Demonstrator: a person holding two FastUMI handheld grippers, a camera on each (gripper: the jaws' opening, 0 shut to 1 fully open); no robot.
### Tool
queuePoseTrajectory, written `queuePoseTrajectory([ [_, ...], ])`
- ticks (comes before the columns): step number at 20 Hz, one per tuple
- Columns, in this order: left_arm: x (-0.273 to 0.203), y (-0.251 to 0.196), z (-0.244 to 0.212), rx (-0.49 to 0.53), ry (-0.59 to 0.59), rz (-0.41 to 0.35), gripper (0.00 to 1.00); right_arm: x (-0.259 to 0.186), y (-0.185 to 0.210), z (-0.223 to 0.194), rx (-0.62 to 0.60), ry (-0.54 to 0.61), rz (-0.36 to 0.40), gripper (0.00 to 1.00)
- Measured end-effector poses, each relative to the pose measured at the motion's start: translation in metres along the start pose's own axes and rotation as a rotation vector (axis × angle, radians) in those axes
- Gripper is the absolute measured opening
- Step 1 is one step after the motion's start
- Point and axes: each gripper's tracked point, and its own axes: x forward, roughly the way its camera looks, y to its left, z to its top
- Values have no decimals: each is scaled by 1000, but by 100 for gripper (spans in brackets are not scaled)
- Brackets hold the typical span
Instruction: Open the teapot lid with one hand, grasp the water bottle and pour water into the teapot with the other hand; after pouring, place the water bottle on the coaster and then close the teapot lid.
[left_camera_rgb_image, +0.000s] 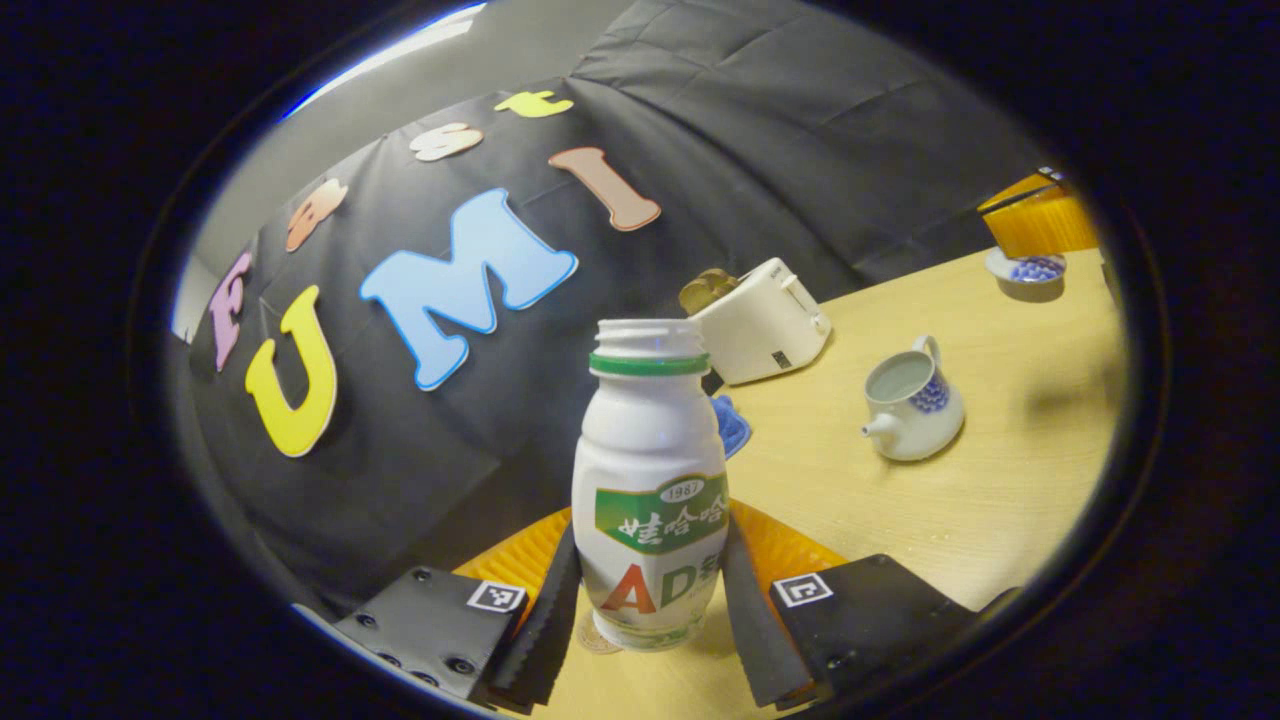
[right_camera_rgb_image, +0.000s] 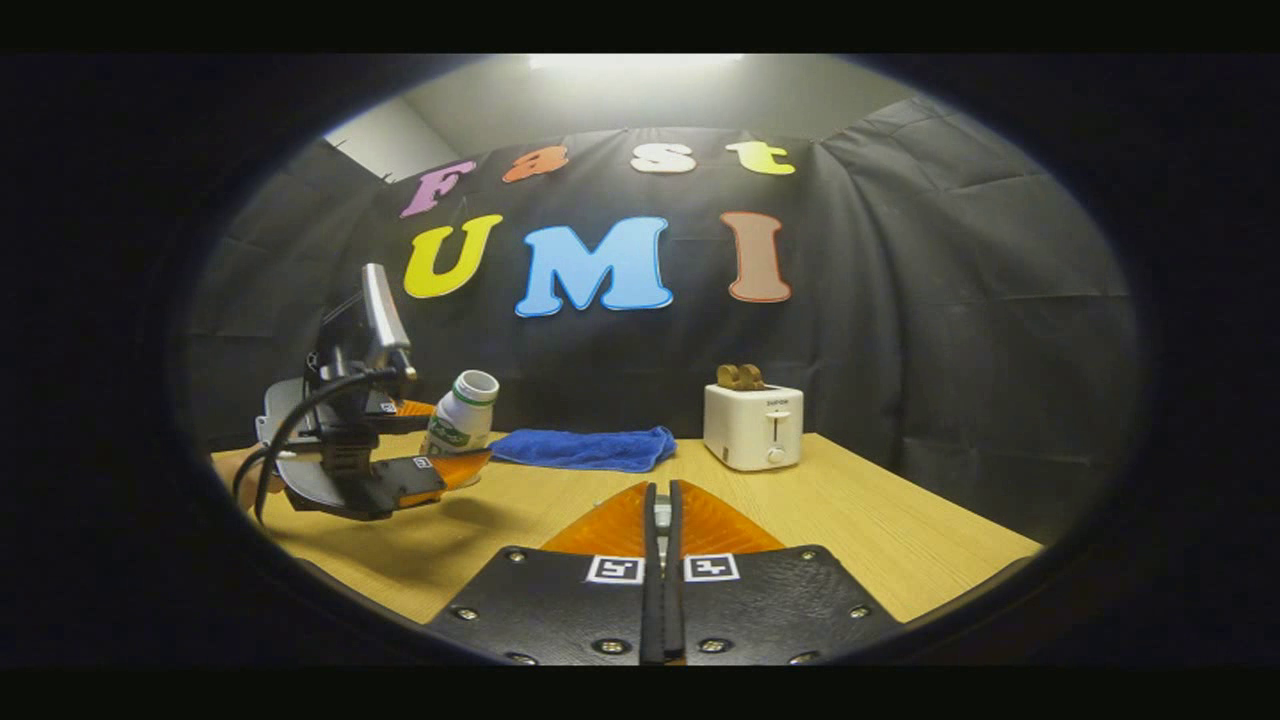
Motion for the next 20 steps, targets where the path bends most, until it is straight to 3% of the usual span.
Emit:
queuePoseTrajectory([
  [5, -23, 8, -9, -238, -30, -12, 75, 24, 19, -3, 34, 8, 32, 0],
  [6, -29, 8, -7, -278, -40, -20, 75, 29, 23, -5, 35, 14, 39, 0],
  [7, -34, 9, -4, -310, -57, -21, 82, 32, 25, -6, 30, 18, 44, 0],
  [15, -72, 29, 12, -426, -131, -21, 75, 68, 25, -7, 21, 21, 41, 0],
  [17, -76, 45, 4, -424, -135, 27, 81, 78, 20, -8, 22, 27, 30, 0],
  [20, -75, 60, -15, -459, -112, 79, 81, 93, 7, -9, 4, 34, -5, 0],
])
